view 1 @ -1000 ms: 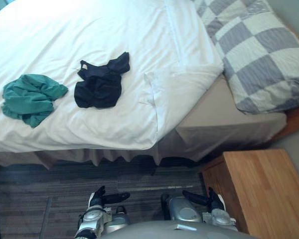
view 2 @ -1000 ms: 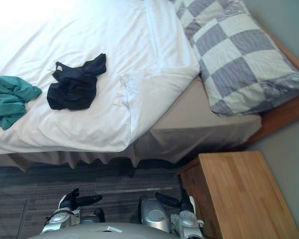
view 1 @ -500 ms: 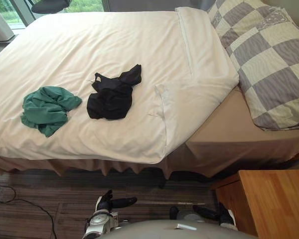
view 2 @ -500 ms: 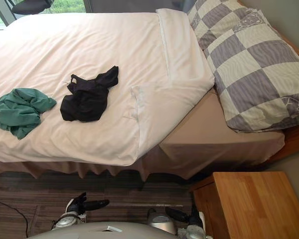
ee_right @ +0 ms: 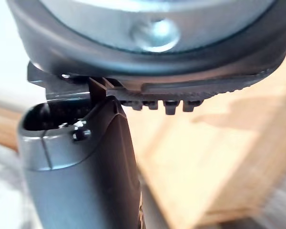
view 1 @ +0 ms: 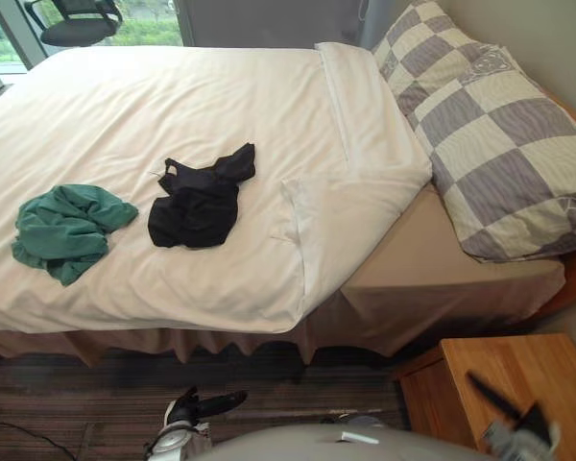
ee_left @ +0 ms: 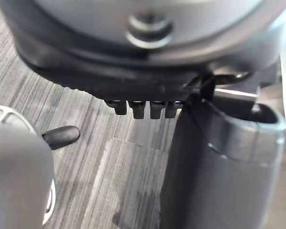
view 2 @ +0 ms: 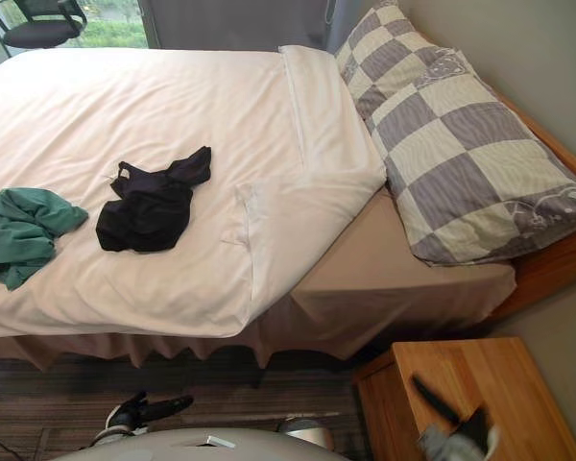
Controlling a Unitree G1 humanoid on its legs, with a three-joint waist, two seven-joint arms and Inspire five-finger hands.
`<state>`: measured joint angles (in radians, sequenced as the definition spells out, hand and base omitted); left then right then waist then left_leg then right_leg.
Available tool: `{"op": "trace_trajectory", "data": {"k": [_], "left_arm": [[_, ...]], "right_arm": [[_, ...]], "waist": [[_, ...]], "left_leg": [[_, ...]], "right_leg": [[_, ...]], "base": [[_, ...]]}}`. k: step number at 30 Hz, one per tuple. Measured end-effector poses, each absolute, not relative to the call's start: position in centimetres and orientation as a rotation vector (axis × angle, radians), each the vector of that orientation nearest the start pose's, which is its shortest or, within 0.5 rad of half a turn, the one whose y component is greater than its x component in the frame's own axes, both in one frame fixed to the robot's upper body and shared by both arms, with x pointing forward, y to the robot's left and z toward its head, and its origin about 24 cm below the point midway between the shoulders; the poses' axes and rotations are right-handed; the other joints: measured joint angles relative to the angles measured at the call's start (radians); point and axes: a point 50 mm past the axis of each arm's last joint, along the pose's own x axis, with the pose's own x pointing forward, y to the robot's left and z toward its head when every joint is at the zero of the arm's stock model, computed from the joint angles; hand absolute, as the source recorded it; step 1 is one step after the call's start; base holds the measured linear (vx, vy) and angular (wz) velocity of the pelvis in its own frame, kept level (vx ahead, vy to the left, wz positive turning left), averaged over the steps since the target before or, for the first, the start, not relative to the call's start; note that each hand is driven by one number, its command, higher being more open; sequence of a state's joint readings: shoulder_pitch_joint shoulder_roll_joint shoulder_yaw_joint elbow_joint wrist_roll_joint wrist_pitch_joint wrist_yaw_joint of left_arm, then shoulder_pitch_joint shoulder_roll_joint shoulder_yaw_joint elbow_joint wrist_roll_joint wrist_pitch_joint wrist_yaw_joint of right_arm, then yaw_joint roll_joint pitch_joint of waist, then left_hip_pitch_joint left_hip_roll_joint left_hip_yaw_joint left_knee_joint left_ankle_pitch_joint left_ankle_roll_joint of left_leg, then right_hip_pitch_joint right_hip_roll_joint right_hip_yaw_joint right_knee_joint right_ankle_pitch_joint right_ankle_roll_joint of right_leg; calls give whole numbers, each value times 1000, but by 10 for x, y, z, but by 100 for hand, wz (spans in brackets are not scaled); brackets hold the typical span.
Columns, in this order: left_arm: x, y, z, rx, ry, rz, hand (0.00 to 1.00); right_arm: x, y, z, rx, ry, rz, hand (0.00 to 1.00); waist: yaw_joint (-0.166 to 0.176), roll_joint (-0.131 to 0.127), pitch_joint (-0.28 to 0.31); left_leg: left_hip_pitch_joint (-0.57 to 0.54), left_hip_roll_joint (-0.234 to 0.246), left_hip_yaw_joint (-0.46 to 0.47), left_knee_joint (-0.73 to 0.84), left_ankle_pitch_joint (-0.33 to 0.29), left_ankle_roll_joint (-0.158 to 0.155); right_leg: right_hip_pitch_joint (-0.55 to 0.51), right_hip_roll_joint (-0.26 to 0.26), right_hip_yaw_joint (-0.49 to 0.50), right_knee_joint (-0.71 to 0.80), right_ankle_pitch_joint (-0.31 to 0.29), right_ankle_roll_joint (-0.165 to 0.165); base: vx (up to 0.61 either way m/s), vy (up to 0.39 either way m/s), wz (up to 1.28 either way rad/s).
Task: Tidy up the quilt and then pick up the clothes from the bed and put them into the laundry hamper
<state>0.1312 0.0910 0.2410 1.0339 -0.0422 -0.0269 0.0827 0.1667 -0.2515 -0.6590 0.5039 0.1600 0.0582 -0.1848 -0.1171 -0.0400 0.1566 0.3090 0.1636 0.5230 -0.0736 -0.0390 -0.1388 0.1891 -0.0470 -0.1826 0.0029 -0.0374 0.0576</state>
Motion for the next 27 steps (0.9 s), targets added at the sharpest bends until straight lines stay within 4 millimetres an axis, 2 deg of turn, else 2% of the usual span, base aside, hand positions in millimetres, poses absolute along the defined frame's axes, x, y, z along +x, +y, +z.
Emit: {"op": "trace_trajectory", "data": {"k": [1,3,4,6,12,15,19,22,25,27], "left_arm": [[73,225,-159,-24,1111,406,100],[71,226,-159,-14,1103,404,100],[69,227,-158,-3,1100,397,100],[68,227,-159,20,1108,373,100],[69,224,-159,54,1111,322,100],[70,225,-159,82,1114,298,100],[73,226,-157,118,1101,271,100],[77,227,-156,125,1084,263,100],[82,227,-155,125,1072,261,100],[89,226,-154,125,1052,258,100]], "right_arm": [[127,-373,-28,-75,455,-949,100],[154,-378,5,-171,308,-906,100],[171,-375,23,-217,232,-863,100],[198,-359,43,-270,130,-774,100],[254,-305,73,-404,-8,-497,100],[286,-269,93,-479,-97,-335,100],[311,-229,117,-532,-213,-195,100],[330,-201,148,-589,-342,-121,100],[346,-182,171,-638,-408,-80,100],[356,-176,182,-682,-430,-75,100]], "waist": [[-1,-8,-1],[-4,-13,-7],[-7,-13,-7],[-11,-12,-7],[-7,-2,-16],[13,-2,-15],[34,-12,-4],[45,-13,22],[70,-14,67],[78,-9,87]], "left_leg": [[-11,-6,-9,-3,6,7],[-22,-14,-17,-8,13,15],[-23,-19,-23,-12,16,20],[-30,-25,-37,-14,18,23],[-85,-43,-85,-14,30,39],[-105,-52,-97,-11,33,44],[-129,-59,-119,-11,38,50],[-184,-71,-145,-10,53,68],[-212,-84,-163,-10,61,81],[-242,-88,-173,-7,69,90]], "right_leg": [[-11,-6,-6,5,0,0],[-31,-15,-10,14,0,0],[-31,-19,-14,13,1,1],[-32,-25,-24,12,2,3],[-54,-47,-65,11,12,15],[-66,-55,-76,9,19,24],[-72,-61,-91,-8,31,29],[-103,-73,-120,-28,60,31],[-119,-86,-132,-27,68,31],[-144,-91,-141,-26,80,29]], "base": [[-152,26,15],[-113,25,14],[-72,16,11],[-67,14,12],[5,5,23],[42,8,12],[15,8,16],[-19,14,25],[-53,44,20],[-84,45,22]]}}
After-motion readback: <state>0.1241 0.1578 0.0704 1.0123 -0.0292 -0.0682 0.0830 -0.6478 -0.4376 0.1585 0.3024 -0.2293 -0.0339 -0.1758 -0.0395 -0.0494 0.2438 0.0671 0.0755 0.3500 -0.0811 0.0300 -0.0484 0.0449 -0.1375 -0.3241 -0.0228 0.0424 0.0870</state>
